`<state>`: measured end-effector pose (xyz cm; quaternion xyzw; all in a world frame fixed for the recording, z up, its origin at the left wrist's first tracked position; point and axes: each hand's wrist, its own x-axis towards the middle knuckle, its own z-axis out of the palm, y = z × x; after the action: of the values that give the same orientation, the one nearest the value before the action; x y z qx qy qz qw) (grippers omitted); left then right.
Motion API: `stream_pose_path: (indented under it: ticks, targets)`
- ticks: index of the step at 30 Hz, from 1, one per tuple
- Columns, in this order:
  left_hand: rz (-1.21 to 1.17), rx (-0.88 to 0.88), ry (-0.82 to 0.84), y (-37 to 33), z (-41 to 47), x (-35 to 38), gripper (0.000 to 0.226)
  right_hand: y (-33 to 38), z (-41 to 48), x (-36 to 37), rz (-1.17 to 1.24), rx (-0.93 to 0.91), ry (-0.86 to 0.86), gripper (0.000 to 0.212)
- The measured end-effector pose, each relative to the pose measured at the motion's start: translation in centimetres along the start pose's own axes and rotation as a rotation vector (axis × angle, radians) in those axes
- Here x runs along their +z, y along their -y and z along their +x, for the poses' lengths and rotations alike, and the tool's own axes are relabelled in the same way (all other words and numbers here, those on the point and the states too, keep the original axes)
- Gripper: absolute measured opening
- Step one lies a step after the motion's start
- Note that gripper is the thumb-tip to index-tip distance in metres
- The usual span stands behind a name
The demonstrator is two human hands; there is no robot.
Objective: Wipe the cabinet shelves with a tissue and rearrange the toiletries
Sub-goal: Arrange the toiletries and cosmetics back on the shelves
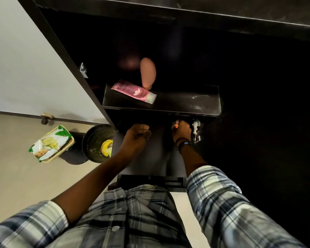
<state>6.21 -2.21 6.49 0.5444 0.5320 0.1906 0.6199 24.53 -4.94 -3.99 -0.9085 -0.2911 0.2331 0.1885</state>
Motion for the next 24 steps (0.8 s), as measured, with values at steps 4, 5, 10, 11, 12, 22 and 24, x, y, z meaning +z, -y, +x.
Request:
stream_pose_path:
  ticks: [4,5,10,11,12,22,24]
  targets:
    - [0.031,0.016,0.058,0.4,-0.7,-0.4,0.023,-0.1,-2.4,-0.7,0.125,-0.038,-0.07,0.02]
    - [0.038,0.016,0.074,0.5,-0.8,-0.6,0.022,0.2,-3.3,-1.1,0.151,-0.068,-0.095,0.021]
    - [0.063,0.084,0.107,0.8,-1.1,-1.7,0.019,2.7,-8.3,-3.9,0.437,-0.253,-0.244,0.022]
    - [0.091,0.106,0.096,0.8,-1.3,-1.9,0.02,3.3,-9.4,-4.6,0.488,-0.287,-0.274,0.022]
    - [0.107,0.132,0.088,0.9,-1.4,-2.1,0.02,3.9,-10.3,-5.4,0.532,-0.32,-0.304,0.021]
    - [-0.039,0.35,0.063,-3.3,-2.4,-2.4,0.016,8.9,-14.0,-10.3,0.877,-0.43,-0.237,0.021]
    - [-0.045,0.39,0.089,-4.2,-2.5,-2.7,0.017,9.6,-14.0,-10.9,0.923,-0.443,-0.194,0.025]
